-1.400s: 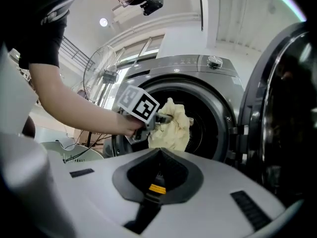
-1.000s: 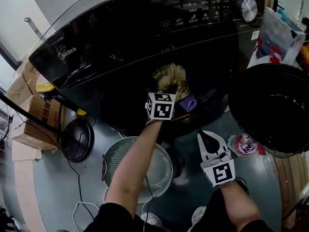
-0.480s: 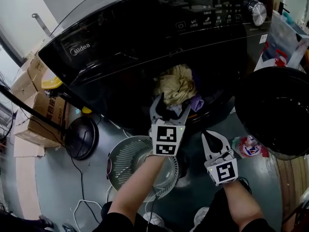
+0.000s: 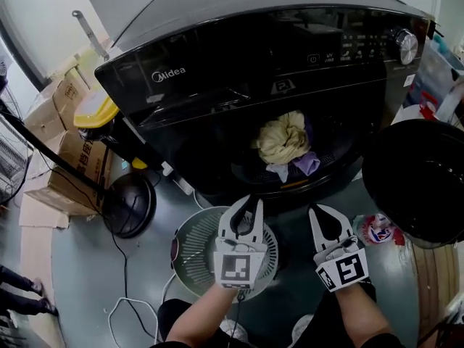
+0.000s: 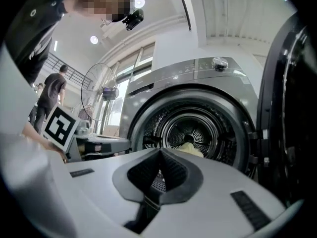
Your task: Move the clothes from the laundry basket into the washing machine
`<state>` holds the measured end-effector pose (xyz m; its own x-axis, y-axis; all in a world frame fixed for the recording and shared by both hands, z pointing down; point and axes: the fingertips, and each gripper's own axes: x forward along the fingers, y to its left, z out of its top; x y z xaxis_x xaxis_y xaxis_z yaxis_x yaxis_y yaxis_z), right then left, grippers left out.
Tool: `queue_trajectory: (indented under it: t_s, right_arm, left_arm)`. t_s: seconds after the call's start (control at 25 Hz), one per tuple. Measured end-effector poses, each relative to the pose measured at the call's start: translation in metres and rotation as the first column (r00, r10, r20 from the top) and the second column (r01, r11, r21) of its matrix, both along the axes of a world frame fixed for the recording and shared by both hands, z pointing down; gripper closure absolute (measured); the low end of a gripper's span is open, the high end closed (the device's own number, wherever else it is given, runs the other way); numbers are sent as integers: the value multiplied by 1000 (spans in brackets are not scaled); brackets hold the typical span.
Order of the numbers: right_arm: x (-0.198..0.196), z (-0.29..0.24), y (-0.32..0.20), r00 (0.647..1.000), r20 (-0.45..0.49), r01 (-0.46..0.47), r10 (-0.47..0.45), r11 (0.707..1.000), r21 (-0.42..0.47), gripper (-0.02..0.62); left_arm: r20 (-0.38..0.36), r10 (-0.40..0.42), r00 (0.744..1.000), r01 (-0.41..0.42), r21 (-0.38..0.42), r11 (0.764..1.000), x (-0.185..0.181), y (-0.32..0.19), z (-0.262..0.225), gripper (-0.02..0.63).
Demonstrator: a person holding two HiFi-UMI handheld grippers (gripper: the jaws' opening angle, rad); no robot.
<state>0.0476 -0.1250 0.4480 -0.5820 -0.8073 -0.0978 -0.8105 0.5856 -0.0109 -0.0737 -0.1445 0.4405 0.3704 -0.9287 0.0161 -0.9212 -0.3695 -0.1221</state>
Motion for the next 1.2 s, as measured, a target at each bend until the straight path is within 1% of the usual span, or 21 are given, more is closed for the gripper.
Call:
queue_trajectory:
  t_s: [0.04,0.2,0.28,0.36,0.44,0.52,0.56,0.64,0.76,0.88,1.0,1.12,1.2]
  right_arm:
    - [-1,-7,1,1000,2,-1,1,1000,5,589]
    - [-6,-38,4,999,-55,1,0,1000,30,589]
    - [-9,-57,5,996,-84,-6,7,1000,12,589]
    - [-13,-81,7,994,-105,-15,12,1000,-24,589]
    - [-20,-117,13,992,-129,-17,10,998,-53,589]
    - [-27,-163,23,987,-161,-8,-2,998,-61,589]
    - [-30,-189,30,985,-175,1,-11,999,-54,589]
    - [-38,-243,42,982,-189,20,-28,999,-45,589]
    - [-44,-315,59,985,-167,32,-49,994,-109,589]
    - [-43,-376,74,988,-146,33,-58,985,-170,589]
    - [-37,-432,88,983,-173,35,-66,983,-178,589]
    - [-28,-479,95,976,-207,34,-70,984,-173,589]
    - [-20,-503,95,982,-176,28,-62,982,-188,589]
  left_arm:
    - [-9,-3,1000,3,-10,1000,-5,7,2,597]
    - [-70,31,997,-37,-77,996,-10,25,4,598]
    - [-104,35,994,-47,-111,993,-13,33,-6,598]
    - [-111,35,993,-50,-133,990,-15,43,-29,600]
    - [-111,32,993,-46,-132,990,-17,55,-64,598]
    - [-142,11,990,-29,-129,991,-21,70,-109,598]
    - [-161,0,987,-23,-139,990,-24,78,-133,598]
    - [-175,-6,984,-25,-170,985,-28,95,-181,598]
    - [-171,0,985,-34,-195,980,-31,111,-259,598]
    - [-164,-3,987,-32,-212,977,-34,119,-334,598]
    - [-159,1,987,-37,-223,974,-36,125,-395,598]
    - [-146,5,989,-38,-225,974,-34,130,-443,598]
    - [-125,13,992,-41,-225,974,-31,133,-469,598]
